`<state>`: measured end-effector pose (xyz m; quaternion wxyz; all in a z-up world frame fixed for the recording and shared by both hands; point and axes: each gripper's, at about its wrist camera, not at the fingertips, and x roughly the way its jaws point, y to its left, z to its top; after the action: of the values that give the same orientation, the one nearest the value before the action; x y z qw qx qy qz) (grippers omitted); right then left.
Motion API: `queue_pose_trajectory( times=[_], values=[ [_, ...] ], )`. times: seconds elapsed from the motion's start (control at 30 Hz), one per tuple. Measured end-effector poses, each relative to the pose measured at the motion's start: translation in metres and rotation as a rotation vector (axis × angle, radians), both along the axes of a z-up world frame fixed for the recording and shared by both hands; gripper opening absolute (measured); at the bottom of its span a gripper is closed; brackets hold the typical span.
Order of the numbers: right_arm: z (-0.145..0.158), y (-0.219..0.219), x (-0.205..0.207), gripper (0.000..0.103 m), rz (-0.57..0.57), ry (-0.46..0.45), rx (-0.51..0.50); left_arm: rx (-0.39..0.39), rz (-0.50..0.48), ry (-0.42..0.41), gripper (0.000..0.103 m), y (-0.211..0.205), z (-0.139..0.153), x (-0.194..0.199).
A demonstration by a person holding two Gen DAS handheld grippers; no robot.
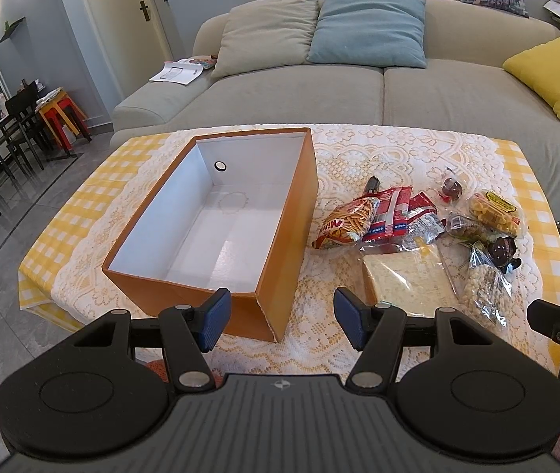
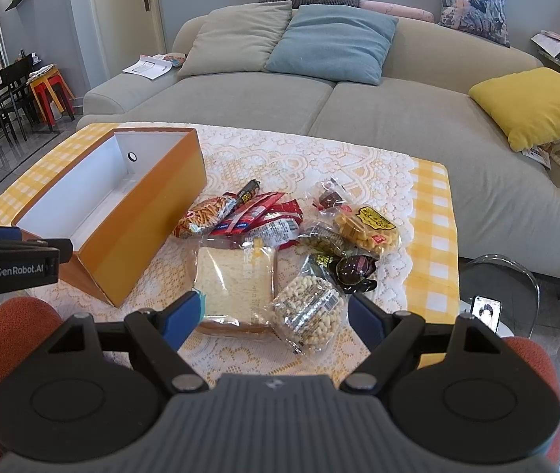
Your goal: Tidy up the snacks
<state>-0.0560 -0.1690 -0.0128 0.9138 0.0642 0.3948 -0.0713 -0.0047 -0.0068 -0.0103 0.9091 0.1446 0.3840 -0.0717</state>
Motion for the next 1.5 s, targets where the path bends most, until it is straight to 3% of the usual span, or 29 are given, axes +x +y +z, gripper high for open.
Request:
queue_pose_trajectory(
  times=[0.57,0.9,0.97,1.13,1.3,1.5],
  values=[
    [0.000,0.000,0.000,0.080,-0.002,0.004,0.003,-0.006,-0.013,0.011,0.071,-0.005,-0.001,0.000],
    [-0.007,-0.024,0.009,0.080,0.013,-0.050,0.097,-0.063,-0.116,0.019,0.071,-0.013,0.000,0.007],
    [-0.009,-0.029,0.015,0.076,0.020,-0.054,0.101,-0.069,-0.151,0.025,0.071,-0.019,-0.004,0.010],
    [-0.025,-0.039,0.033,0.067,0.043,-0.032,0.110,-0.151,-0.210,0.106,0.071,-0.030,-0.017,0.026],
    [-0.052,-0.049,0.050,0.066,0.037,0.024,0.117,-0.166,-0.220,0.168,0.071,-0.043,-0.039,0.042],
    [-0.084,-0.064,0.068,0.068,0.004,0.101,0.204,-0.196,-0.212,0.255,0.071,-0.051,-0.065,0.057]
  ],
)
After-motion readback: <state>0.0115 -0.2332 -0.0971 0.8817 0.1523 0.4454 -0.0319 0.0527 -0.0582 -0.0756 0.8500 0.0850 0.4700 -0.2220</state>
